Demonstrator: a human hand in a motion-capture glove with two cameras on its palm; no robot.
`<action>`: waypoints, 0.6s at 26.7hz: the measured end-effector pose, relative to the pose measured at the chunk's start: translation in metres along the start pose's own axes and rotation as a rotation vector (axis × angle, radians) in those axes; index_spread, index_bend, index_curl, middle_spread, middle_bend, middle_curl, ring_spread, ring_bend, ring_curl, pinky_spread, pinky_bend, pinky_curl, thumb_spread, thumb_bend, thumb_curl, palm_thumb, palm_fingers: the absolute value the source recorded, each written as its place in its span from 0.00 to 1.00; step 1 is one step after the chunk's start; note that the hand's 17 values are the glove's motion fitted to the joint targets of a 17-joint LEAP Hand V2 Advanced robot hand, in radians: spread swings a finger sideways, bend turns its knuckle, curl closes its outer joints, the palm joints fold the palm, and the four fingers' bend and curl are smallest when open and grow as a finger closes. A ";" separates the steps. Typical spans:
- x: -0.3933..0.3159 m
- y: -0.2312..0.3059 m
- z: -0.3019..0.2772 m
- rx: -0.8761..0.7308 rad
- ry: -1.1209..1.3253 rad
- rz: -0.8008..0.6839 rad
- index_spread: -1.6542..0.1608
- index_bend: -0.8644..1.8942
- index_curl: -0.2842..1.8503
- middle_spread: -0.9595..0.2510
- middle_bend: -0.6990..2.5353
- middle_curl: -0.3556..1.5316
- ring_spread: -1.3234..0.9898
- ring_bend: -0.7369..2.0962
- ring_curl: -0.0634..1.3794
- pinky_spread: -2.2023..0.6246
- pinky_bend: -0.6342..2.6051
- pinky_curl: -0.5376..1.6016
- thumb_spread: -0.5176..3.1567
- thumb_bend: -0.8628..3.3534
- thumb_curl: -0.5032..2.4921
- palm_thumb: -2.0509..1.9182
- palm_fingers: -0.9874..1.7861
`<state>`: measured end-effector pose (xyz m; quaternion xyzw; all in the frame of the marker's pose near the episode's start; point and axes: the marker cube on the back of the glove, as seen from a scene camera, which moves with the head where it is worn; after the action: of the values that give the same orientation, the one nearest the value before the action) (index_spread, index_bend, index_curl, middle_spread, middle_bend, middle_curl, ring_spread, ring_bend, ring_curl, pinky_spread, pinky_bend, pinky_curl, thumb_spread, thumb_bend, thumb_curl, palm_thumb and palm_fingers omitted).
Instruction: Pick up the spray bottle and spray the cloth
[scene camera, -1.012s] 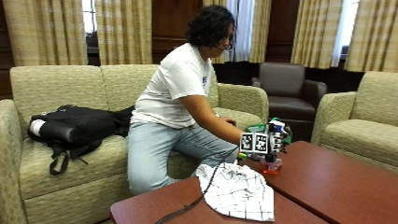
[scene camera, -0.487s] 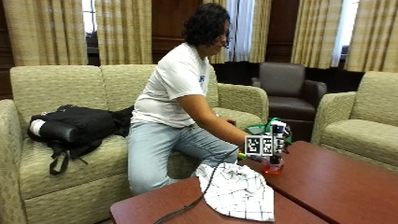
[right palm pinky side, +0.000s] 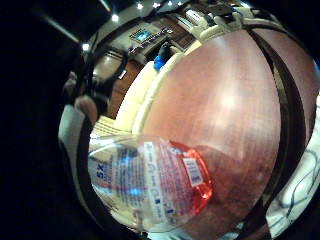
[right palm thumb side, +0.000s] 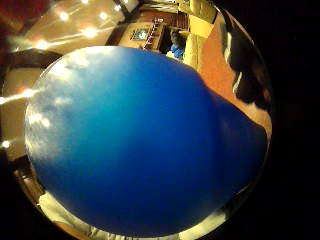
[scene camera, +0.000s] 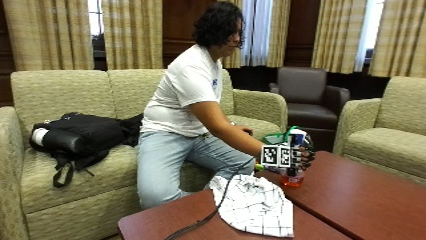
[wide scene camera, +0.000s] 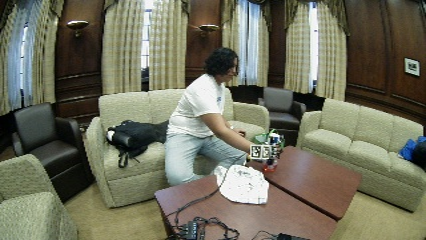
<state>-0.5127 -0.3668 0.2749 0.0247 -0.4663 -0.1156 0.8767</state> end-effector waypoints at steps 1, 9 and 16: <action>0.001 0.000 0.000 -0.007 -0.001 0.008 0.75 0.32 0.35 0.64 0.38 0.44 0.48 0.47 0.34 0.70 0.35 0.44 0.33 0.18 0.38 0.67 0.69; 0.003 0.000 -0.004 -0.077 -0.005 0.058 0.71 0.33 0.30 0.64 0.33 0.41 0.46 0.40 0.31 0.77 0.37 0.45 0.35 0.19 0.34 0.64 0.42; 0.003 0.014 -0.027 -0.127 0.110 0.053 0.68 0.34 0.27 0.64 0.32 0.39 0.45 0.39 0.27 0.78 0.36 0.43 0.35 0.19 0.33 0.63 0.39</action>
<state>-0.4857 -0.3558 0.2643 -0.0369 -0.4097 -0.1199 0.9036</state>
